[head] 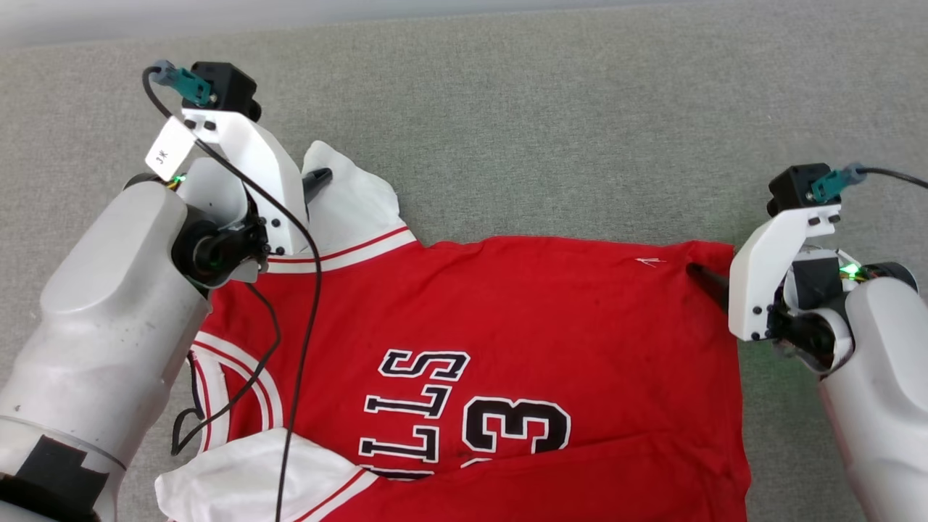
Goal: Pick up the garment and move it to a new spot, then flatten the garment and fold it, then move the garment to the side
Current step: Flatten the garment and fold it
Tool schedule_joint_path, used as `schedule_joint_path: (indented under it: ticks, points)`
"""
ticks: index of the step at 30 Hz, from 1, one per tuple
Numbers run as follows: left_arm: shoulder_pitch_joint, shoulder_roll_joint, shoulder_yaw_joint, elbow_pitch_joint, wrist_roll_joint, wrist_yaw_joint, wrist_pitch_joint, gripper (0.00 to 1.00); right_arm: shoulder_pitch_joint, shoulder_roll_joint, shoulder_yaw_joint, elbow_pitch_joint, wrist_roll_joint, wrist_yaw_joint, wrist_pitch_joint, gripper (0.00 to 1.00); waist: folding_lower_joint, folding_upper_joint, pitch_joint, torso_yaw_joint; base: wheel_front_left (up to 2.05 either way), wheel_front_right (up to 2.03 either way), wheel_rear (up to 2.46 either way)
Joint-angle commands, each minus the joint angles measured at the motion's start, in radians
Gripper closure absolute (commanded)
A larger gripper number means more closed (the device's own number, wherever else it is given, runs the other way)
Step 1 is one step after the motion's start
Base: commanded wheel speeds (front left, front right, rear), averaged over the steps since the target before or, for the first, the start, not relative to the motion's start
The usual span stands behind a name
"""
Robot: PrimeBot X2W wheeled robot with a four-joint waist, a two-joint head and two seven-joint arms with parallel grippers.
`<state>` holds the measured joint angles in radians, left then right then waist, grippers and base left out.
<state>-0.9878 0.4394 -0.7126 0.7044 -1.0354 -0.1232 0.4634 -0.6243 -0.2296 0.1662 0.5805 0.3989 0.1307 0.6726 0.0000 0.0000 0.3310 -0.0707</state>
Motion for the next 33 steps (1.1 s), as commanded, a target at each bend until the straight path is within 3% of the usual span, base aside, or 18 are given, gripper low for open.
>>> schedule_joint_path:
  ticks: [1,2,3,8,13,20,28,33]
  points:
    - [-0.010,-0.001,-0.005,-0.003,-0.005,-0.004,-0.007,1.00,0.016,0.014,0.029,0.046,0.013,0.000,0.028,0.00,0.0000,0.0000,0.005,0.004,0.00,0.00,0.00]
    - [-0.011,0.000,-0.007,-0.002,-0.006,-0.005,-0.011,1.00,0.013,0.017,0.042,0.070,0.026,0.000,0.050,0.30,0.0000,0.0000,0.007,0.007,0.00,0.00,0.00]
    - [-0.012,-0.002,-0.009,-0.002,-0.007,-0.005,-0.015,1.00,0.012,0.020,0.055,0.091,0.035,0.000,0.065,1.00,0.0000,0.0000,0.008,0.008,0.00,0.00,0.00]
    - [-0.010,-0.001,-0.011,0.008,-0.007,-0.007,-0.057,1.00,-0.035,0.004,0.068,0.132,0.065,0.000,0.055,1.00,0.0000,0.0000,0.001,0.016,0.00,0.00,0.00]
    - [0.020,0.005,-0.004,0.017,-0.012,-0.007,-0.120,1.00,-0.081,-0.020,0.040,0.089,0.076,0.000,-0.052,1.00,0.0000,0.0000,-0.037,0.026,0.00,0.00,0.00]
    - [0.122,0.038,0.018,-0.030,-0.025,-0.005,-0.227,1.00,0.026,-0.025,-0.007,0.003,0.071,0.000,-0.140,1.00,0.0000,0.0000,-0.115,0.043,0.00,0.00,0.00]
    - [0.364,0.079,0.039,-0.192,-0.054,0.063,-0.338,1.00,0.256,-0.008,-0.086,-0.133,0.063,0.000,-0.179,1.00,0.0000,0.0000,-0.193,0.074,0.00,0.00,0.00]
    - [0.565,0.113,0.032,-0.313,-0.083,0.135,-0.363,1.00,0.395,0.012,-0.137,-0.197,0.057,0.000,-0.184,1.00,0.0000,0.0000,-0.239,0.076,0.00,0.00,0.00]
